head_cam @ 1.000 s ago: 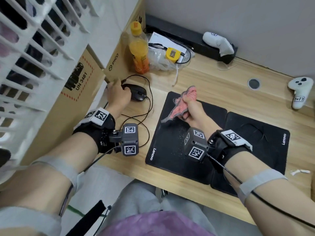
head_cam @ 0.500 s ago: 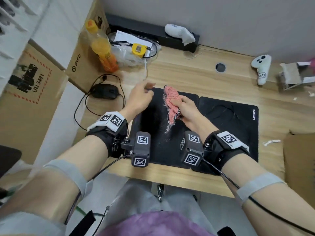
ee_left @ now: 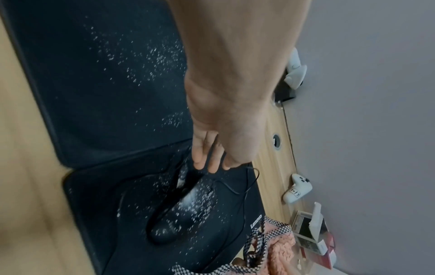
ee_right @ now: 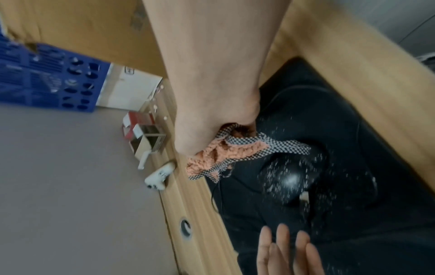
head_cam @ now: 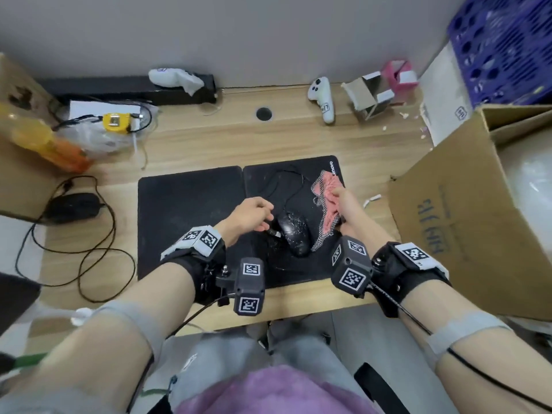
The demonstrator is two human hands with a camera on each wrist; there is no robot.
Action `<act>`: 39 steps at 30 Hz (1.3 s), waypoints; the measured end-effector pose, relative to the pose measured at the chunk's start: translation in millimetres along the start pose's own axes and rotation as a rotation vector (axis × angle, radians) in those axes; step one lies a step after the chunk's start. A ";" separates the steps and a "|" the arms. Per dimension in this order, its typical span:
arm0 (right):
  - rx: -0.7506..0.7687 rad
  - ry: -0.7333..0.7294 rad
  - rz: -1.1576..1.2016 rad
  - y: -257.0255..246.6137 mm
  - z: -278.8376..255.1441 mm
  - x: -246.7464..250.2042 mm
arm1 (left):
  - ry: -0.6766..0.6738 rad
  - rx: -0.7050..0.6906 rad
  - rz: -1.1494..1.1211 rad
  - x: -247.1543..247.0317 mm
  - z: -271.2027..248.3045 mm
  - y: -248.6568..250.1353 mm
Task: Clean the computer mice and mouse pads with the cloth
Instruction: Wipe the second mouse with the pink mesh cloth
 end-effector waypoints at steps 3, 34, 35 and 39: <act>-0.009 0.001 0.014 10.4 -3.5 10.9 | 0.044 0.046 -0.050 -11.5 2.2 -9.4; 0.031 -0.199 0.051 -13.6 -17.6 -41.9 | 0.296 0.079 -0.577 -3.5 -4.7 -8.6; 0.043 -0.224 0.049 -16.9 -18.0 -45.1 | 0.285 0.082 -0.621 -4.6 -5.3 -8.1; 0.091 -0.291 0.034 -27.3 -22.1 -52.0 | 0.157 0.096 -0.838 -15.5 -6.5 3.0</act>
Point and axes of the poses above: each hand's wrist, its own z-axis towards the middle knuckle, its own x-axis out of the back of the hand, y = z × x, the point moved 9 cm from there along z, towards the middle knuckle, and after that the axes turned 7 degrees about x, right-handed, at the moved point
